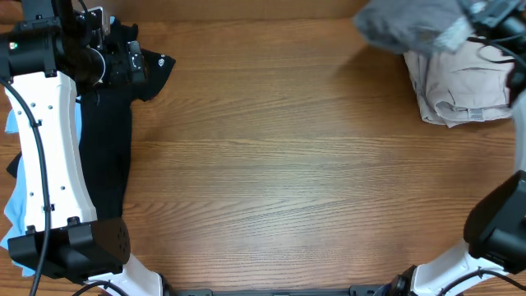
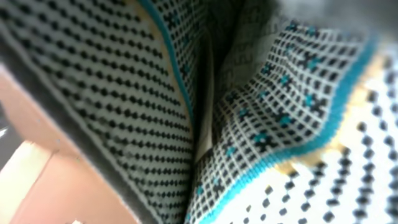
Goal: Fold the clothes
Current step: 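Carry the folded shorts right and place them on the beige stack, then adjust the shorts on the stack and open the right gripper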
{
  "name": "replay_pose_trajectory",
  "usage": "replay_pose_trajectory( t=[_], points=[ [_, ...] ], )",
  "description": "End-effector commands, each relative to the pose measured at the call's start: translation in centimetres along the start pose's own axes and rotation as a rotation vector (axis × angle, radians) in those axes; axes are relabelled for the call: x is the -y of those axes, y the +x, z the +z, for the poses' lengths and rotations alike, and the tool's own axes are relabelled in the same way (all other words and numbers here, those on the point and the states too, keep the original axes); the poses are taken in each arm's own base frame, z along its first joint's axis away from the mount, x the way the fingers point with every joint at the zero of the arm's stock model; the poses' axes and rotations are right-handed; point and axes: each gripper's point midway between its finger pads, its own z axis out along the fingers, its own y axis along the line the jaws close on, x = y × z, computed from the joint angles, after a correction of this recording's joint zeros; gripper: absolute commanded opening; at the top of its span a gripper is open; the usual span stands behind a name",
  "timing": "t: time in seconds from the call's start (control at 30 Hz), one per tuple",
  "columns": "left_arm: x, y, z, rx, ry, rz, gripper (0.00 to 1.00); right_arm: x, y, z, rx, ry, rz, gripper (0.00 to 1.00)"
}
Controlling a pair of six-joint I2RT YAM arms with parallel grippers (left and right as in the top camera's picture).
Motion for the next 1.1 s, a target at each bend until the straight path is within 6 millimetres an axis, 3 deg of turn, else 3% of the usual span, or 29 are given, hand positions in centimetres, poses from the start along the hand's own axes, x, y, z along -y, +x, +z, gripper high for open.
replay_pose_trajectory(
  t=[0.0, 0.1, 0.23, 0.53, 0.6, 0.77, 0.83, 1.0, 1.07],
  points=[
    [0.6, -0.5, -0.3, 0.018, 0.016, 0.033, 1.0, -0.7, -4.5, -2.7, 0.15, 0.078, -0.144, 0.04],
    [0.6, -0.6, -0.3, 0.02, 0.016, 0.033, 1.0, 2.1, -6.7, -4.1, 0.274, 0.228, -0.159, 0.04],
    [0.6, -0.5, -0.3, 0.019, 0.016, 0.029, 1.0, 4.1, -8.6, -4.9, 0.376, 0.333, -0.189, 0.04],
    [0.5, -0.5, 0.0, 0.012, 0.016, 0.027, 1.0, 10.6, -9.2, -3.2, 0.424, 0.342, -0.232, 0.04],
    [0.5, -0.5, 0.2, 0.009, 0.016, 0.024, 1.0, 12.3, -8.4, -3.0, 0.4, 0.377, -0.192, 0.04],
    [0.5, -0.4, 1.6, -0.022, 0.017, -0.01, 1.0, 20.4, -4.1, -4.1, 0.317, 0.617, 0.038, 0.04],
    [0.8, -0.3, 2.5, -0.041, 0.02, -0.006, 1.0, 22.3, -2.2, -4.8, 0.278, 0.701, 0.113, 0.04],
    [1.5, 0.3, 4.7, -0.095, 0.026, 0.013, 1.0, 24.8, 0.7, -6.7, 0.239, 0.852, 0.246, 0.05],
    [1.6, 0.5, 5.4, -0.113, 0.026, 0.014, 1.0, 25.7, 2.0, -7.7, 0.219, 0.923, 0.288, 0.11]
  ],
)
